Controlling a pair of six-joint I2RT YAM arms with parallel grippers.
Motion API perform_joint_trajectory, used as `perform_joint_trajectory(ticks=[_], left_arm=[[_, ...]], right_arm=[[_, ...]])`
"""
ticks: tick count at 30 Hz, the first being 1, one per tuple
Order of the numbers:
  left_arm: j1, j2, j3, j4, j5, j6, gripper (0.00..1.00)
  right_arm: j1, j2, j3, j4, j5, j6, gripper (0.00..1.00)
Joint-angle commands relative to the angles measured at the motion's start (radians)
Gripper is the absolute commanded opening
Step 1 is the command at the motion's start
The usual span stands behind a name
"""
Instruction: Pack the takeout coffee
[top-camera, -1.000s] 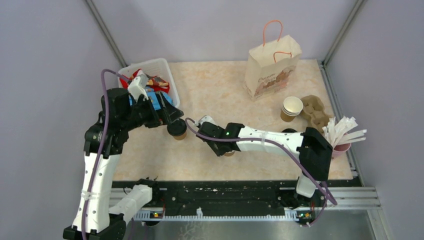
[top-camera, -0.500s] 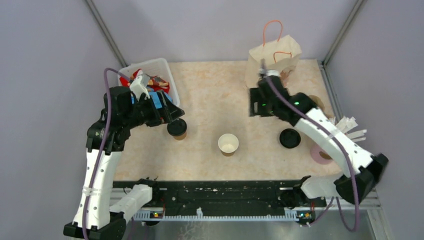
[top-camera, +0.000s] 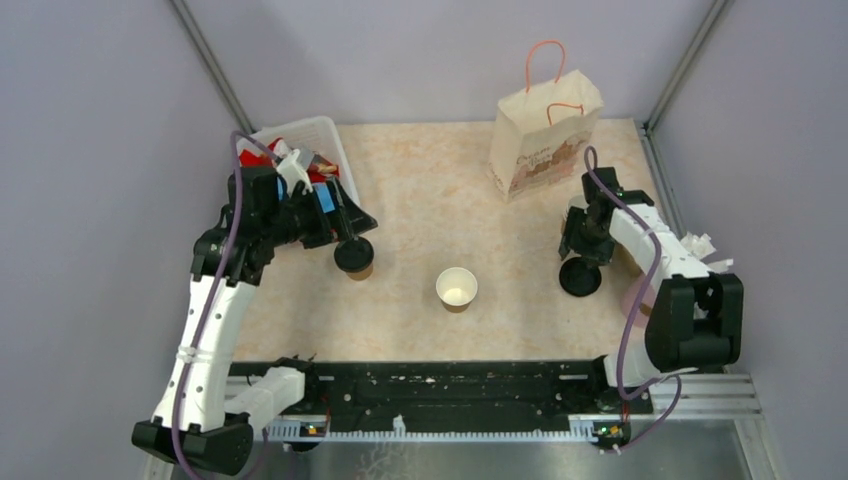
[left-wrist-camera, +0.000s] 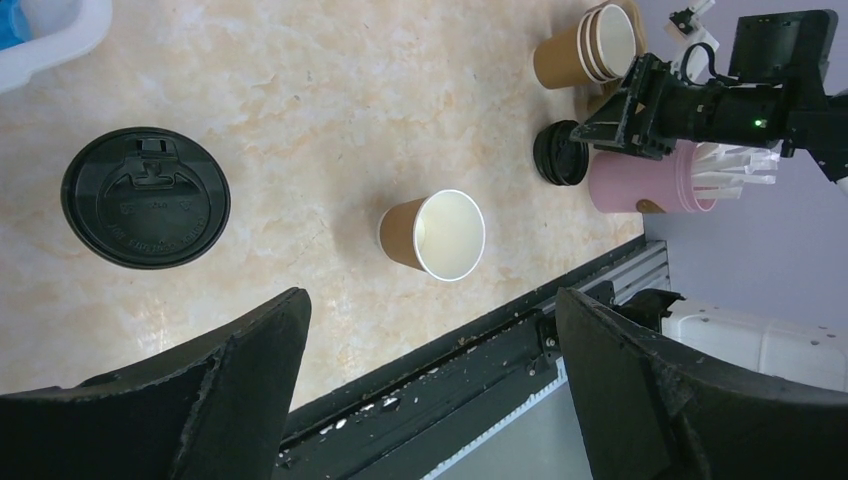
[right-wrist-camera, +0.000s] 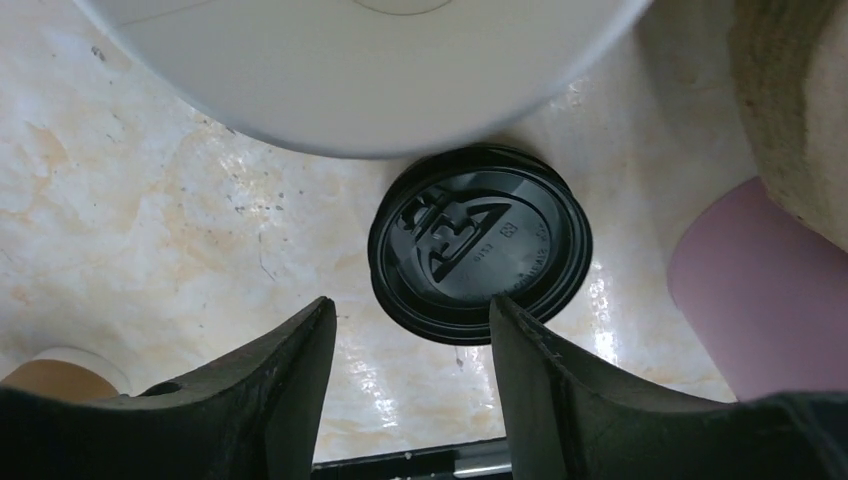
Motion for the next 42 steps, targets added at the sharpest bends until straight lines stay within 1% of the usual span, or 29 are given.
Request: perform_joint_trajectory(ticks=[1,3,8,10,13,15,18,21,25,30,35,36,42], left_arm=[[-0.003,0.009,-0.012,0.068,0.032,-0.002,0.98],[-0.003,0.012,-0.018,0.072,0.034,-0.002,0.98],[-0.003,0.019,-0.031,0.086,0.044,-0.002,0.98],[-0.003,0.02,-0.035,0.093,0.048,-0.005,0.98],[-0.003,0.024,-0.039,0.098,0.05,-0.005,0.98],[-0.003,0.026,-0.042,0.1,0.052,-0.005,0.98],[-0.003,0.028,-0.044,0.102,0.053,-0.005,0.98],[-0.003,0.028,-0.046,0.103,0.053,-0.007,0.98],[-0.003,0.026,-0.044,0.102,0.05,-0.007,0.98],[-0.003,0.024,-0.038,0.099,0.044,-0.008,0.98],[-0.003,0.02,-0.042,0.104,0.045,-0.014,0.98],[-0.003,0.02,-0.043,0.103,0.046,-0.015,0.98],[-0.003,0.012,-0.042,0.099,0.047,-0.019,0.98]], right_arm=[[-0.001,0.042,0.015,0.051,-0.069,-0.021,0.55],[0.0,0.061,0.014,0.057,-0.071,-0.015,0.49],[0.0,0.089,0.005,0.069,-0.071,-0.013,0.46],[0.0,0.099,0.002,0.078,-0.074,-0.012,0.42],[0.0,0.111,-0.001,0.083,-0.079,-0.011,0.4],[0.0,0.114,-0.004,0.088,-0.076,-0.009,0.35],[0.0,0.12,-0.013,0.096,-0.082,-0.008,0.3],[0.0,0.124,-0.021,0.103,-0.083,-0.007,0.28],[0.0,0.129,-0.03,0.113,-0.081,-0.007,0.24],[0.0,0.122,-0.027,0.11,-0.075,-0.008,0.16],[0.0,0.116,-0.026,0.107,-0.074,-0.011,0.01],[0.0,0.114,-0.025,0.106,-0.073,-0.011,0.0],[0.0,0.079,0.001,0.07,-0.057,-0.012,0.0]])
